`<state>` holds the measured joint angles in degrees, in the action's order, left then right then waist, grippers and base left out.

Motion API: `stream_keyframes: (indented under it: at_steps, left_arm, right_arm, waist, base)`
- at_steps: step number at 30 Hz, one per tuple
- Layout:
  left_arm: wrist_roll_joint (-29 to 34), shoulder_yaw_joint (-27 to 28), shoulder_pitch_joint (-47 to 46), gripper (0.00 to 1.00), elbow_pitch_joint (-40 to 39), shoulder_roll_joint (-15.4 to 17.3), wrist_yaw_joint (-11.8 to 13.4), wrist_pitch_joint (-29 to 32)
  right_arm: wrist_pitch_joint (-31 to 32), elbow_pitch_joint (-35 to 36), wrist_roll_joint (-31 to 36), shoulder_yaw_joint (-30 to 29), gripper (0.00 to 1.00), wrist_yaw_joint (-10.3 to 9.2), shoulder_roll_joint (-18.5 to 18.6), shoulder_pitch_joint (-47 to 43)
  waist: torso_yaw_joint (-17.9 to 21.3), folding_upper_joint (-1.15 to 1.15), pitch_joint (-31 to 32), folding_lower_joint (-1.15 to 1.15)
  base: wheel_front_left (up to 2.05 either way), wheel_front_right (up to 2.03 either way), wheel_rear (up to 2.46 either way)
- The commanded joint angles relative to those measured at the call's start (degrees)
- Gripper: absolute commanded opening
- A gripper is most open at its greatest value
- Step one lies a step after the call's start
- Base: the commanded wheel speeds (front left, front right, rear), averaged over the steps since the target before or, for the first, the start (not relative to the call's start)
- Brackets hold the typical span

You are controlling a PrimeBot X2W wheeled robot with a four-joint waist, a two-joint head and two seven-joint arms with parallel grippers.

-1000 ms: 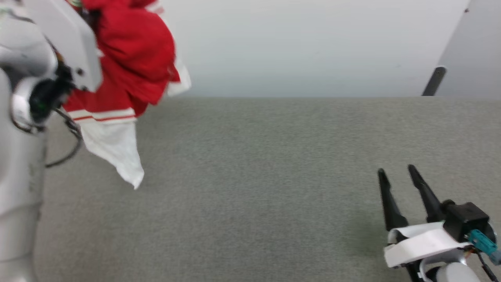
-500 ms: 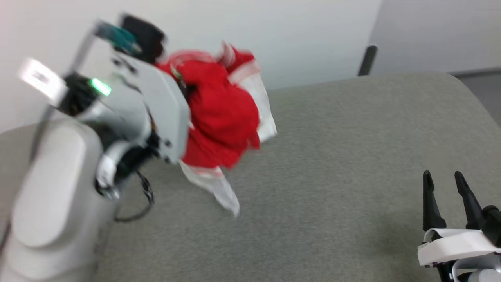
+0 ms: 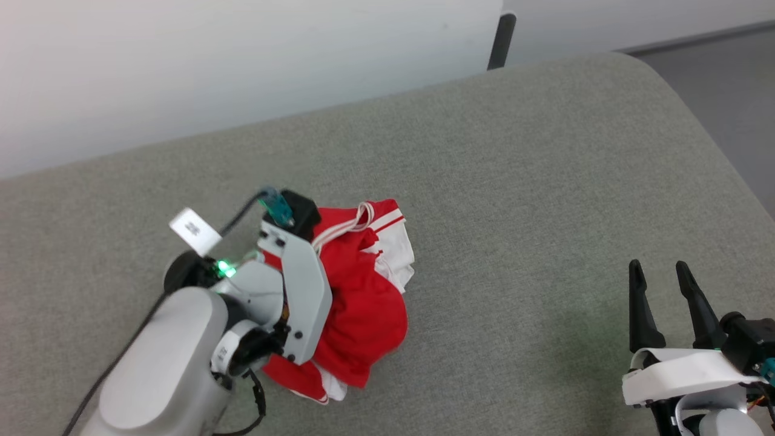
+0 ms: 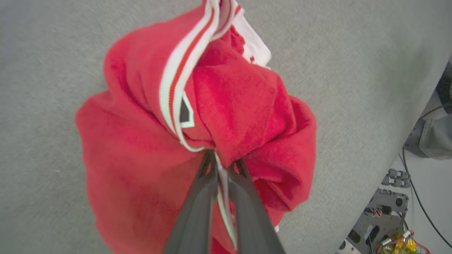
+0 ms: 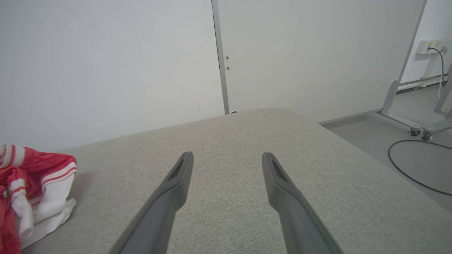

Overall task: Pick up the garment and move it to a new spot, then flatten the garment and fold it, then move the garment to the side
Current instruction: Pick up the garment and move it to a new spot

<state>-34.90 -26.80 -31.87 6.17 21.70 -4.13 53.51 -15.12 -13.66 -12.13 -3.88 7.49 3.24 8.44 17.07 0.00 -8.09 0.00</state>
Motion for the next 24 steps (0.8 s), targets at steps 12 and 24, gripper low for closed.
stream_keyframes:
  at_steps: [12, 24]
  left_arm:
    - [-1.5, -0.4, -4.5, 1.00, 3.2, 0.0, -2.3, -3.2]
    - [0.3, 4.0, 2.9, 1.00, -1.4, 0.3, -2.0, -23.1]
  right_arm:
    - [-0.1, -1.0, -0.1, 1.8, 1.00, 0.00, -0.3, 1.7]
    - [-0.1, 0.2, -1.3, 2.8, 1.00, 0.00, 2.4, -2.5]
  waist:
    - [-4.9, 0.00, 2.1, 0.00]
    - [-12.6, 0.00, 9.6, 0.00]
  base:
    - [0.00, 0.00, 0.00]
    - [0.00, 0.00, 0.00]
